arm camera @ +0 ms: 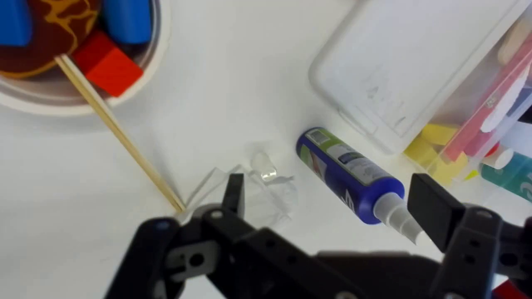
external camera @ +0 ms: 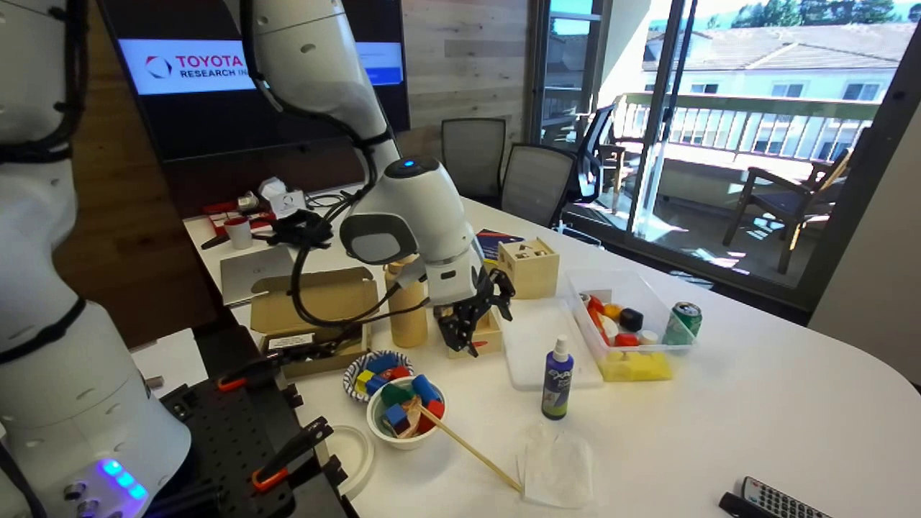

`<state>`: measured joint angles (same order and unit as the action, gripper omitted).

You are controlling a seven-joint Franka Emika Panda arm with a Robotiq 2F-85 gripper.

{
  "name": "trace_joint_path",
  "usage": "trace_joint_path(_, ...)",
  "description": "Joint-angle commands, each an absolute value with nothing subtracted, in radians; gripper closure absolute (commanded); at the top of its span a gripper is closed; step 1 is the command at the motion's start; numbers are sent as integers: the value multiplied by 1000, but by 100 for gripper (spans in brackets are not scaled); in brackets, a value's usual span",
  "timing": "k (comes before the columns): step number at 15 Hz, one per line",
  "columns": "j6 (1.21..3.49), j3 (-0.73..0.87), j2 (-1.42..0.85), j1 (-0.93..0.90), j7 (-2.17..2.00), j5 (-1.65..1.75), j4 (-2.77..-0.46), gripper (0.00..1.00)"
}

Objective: Pick up the blue block on the counter, put it in the white plate on the right, put the clear cap on the blue bottle and use the napkin to wipe the inside of the wooden box

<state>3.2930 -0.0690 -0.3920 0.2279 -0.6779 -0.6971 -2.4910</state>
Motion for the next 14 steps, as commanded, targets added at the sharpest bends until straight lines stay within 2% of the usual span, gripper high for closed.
trace_joint_path(1,3115,-241,-382,490,-562,-612,-2368,0)
trace_joint_path(4,2972,-408,-457,740,-309,-651,-2254,0)
trace_joint_path(6,2870,-438,-512,834,-176,-628,-2200,0)
trace_joint_path(11,2595,-242,-621,752,58,-640,-2074,0)
trace_joint_path(14,2610,-198,-617,718,75,-677,-2090,0)
